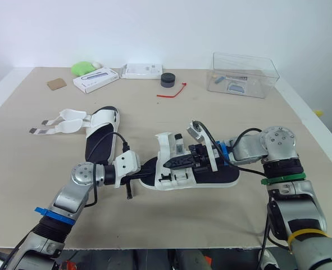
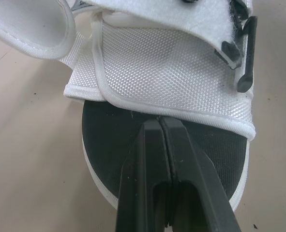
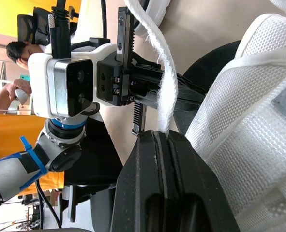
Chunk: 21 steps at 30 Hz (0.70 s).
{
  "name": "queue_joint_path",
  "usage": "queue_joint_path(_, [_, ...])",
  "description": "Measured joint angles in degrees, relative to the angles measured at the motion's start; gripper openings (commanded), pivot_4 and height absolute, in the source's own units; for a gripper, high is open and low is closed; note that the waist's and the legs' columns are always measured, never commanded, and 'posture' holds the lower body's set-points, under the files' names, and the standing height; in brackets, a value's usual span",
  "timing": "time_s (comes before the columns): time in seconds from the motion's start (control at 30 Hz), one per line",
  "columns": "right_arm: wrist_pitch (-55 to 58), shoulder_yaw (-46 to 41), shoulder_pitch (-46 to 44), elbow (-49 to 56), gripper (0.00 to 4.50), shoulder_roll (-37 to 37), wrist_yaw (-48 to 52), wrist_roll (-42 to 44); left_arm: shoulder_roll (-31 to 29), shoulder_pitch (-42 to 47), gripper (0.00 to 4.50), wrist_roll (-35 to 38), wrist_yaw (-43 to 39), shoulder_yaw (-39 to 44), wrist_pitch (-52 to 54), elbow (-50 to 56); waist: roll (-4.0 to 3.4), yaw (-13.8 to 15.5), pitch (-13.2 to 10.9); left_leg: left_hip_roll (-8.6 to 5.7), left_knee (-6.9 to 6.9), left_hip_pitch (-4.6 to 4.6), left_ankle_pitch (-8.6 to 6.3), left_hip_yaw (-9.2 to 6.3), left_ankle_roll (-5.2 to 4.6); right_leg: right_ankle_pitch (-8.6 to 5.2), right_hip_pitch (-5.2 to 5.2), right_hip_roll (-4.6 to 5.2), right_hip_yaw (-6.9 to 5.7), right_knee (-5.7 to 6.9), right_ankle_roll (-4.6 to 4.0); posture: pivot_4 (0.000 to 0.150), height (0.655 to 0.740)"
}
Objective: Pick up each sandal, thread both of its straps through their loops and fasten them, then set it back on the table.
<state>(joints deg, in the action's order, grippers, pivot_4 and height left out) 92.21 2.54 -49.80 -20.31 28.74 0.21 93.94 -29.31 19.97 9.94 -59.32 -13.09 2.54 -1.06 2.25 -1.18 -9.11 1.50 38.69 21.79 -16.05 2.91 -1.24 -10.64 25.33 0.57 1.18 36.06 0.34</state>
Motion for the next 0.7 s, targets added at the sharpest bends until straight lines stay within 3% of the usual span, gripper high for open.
queue_joint_path(0.7, [-7.4,6.5,1.8,0.1,0.05,2.8,-11.6,16.7,0.0,0.1,0.00,0.0,0.0,0.0,-0.2,-0.2,0.00,0.0,0.0,0.00,0.00,0.03,0.00,-0.01,0.00,-0.08,0.00,0.00,0.04,-0.02,0.16,0.150,0.7400])
